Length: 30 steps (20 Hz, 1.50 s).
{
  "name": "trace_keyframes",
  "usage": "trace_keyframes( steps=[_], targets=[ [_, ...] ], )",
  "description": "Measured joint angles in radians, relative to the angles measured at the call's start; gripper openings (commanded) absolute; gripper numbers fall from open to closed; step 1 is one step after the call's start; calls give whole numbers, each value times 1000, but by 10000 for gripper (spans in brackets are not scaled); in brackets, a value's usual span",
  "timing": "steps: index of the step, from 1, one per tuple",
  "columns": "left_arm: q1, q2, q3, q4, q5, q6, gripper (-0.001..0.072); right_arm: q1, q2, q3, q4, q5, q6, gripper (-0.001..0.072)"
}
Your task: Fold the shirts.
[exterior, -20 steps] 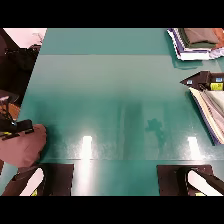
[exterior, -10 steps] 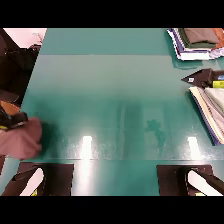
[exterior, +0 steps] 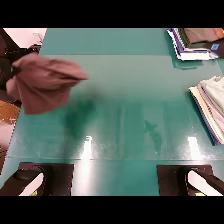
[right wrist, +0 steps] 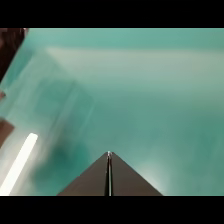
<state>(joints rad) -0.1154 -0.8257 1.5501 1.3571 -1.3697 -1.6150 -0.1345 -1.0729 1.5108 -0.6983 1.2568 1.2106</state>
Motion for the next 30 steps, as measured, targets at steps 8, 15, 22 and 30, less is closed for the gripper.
trace_keyframes(
  steps=[8,15,22,30],
  targets=[
    [-307,-230,89,-122,92,124,28,0,0,66,-2,-32,0,19],
    [-364,-547,95,-97,62,245,720,0,0,71,-3,-6,0,19],
    [-187,-514,-37,-79,-33,215,520,0,0,71,-9,2,0,19],
    [-61,-382,-473,-104,188,209,520,0,0,71,-10,16,1,19]
  ],
)
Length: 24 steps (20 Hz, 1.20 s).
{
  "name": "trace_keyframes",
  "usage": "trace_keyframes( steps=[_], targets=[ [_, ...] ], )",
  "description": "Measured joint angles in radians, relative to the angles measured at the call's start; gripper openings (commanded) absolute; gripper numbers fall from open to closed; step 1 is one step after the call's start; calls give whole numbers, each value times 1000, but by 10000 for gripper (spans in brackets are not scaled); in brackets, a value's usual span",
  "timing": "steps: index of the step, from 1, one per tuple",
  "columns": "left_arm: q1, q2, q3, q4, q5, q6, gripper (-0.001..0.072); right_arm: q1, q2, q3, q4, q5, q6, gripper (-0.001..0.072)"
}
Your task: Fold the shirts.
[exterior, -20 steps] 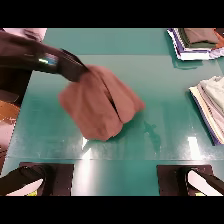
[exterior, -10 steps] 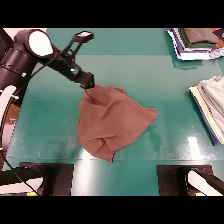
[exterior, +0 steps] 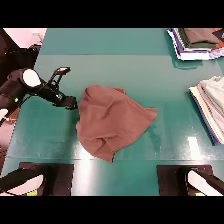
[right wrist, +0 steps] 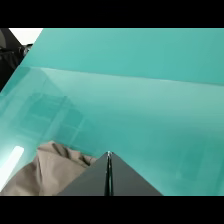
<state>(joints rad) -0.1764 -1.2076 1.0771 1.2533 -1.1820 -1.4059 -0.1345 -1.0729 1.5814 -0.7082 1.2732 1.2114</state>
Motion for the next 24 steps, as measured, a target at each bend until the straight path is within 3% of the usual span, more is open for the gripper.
trace_keyframes(
  steps=[3,6,11,19,21,23,24],
  targets=[
    [18,-16,-3,-24,152,0,520,0,0,0,-1,32,0,19],
    [25,-102,74,-74,209,32,520,0,0,0,-1,67,0,19],
    [28,-298,257,-225,202,140,519,0,0,0,-2,103,0,19],
    [26,-499,389,-319,208,172,502,0,0,-119,-2,110,9,19],
    [17,-512,394,-326,223,175,228,1,0,-196,-2,98,15,19],
    [0,-518,398,-333,241,187,69,2,0,-277,-3,80,17,19],
    [-8,-520,399,-335,250,192,27,3,0,-318,-4,72,18,19]
  ],
)
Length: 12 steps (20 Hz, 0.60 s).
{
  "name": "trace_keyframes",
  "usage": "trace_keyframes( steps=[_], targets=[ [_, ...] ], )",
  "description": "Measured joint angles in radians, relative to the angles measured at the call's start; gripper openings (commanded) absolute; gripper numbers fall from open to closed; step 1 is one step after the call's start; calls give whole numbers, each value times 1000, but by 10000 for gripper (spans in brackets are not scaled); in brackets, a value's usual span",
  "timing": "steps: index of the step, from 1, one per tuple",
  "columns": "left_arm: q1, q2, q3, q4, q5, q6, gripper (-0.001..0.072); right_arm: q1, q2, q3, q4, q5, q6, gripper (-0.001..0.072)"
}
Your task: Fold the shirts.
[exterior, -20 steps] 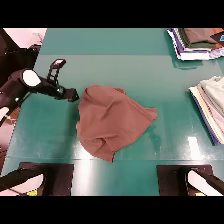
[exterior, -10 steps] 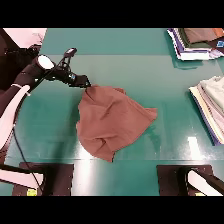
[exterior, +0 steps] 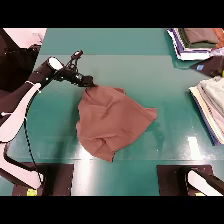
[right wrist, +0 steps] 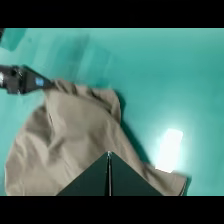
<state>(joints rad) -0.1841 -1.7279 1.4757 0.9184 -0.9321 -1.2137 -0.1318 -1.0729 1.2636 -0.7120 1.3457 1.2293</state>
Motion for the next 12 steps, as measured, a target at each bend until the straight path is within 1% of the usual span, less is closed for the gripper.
trace_keyframes(
  steps=[2,3,5,7,8,12],
  targets=[
    [-13,-2,2,-3,20,8,26,0,0,-85,-14,-18,2,19],
    [-15,-2,5,-2,22,8,26,0,0,-131,-30,-27,6,39],
    [-3,1,30,9,6,3,26,0,-1,-228,-63,-37,15,483],
    [15,3,77,20,-42,-5,26,0,-14,-331,-76,-55,19,477],
    [22,3,102,25,-70,-8,26,2,-29,-378,-74,-68,20,443],
    [32,4,174,31,-143,-14,26,53,-141,-515,-6,-169,5,441]
  ],
)
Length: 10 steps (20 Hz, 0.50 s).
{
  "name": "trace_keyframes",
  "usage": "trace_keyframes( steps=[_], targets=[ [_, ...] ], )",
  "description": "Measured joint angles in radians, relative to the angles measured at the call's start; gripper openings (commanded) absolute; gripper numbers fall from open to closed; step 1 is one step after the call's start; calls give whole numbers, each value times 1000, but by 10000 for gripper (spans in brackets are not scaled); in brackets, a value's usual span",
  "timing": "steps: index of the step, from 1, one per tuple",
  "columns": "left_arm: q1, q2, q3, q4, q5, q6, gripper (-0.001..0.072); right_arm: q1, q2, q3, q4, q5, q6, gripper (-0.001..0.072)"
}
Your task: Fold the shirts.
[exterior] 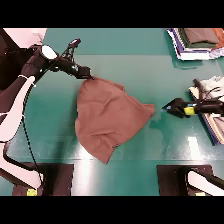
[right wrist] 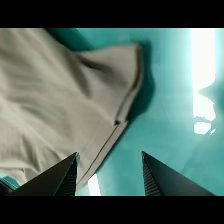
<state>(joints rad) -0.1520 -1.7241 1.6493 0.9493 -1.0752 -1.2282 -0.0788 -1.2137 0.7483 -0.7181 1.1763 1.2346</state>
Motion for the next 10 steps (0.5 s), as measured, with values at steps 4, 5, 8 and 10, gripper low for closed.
trace_keyframes(
  steps=[4,5,8,10],
  targets=[
    [4,0,21,-1,-30,-2,26,109,-151,10,68,-104,-39,424],
    [4,0,23,-2,-35,-2,26,133,-186,31,79,-113,-42,283],
    [4,2,27,-2,-56,-3,25,190,-272,116,83,-145,-50,18],
    [4,21,29,6,-63,-5,25,210,-296,179,86,-145,-54,18]
  ],
)
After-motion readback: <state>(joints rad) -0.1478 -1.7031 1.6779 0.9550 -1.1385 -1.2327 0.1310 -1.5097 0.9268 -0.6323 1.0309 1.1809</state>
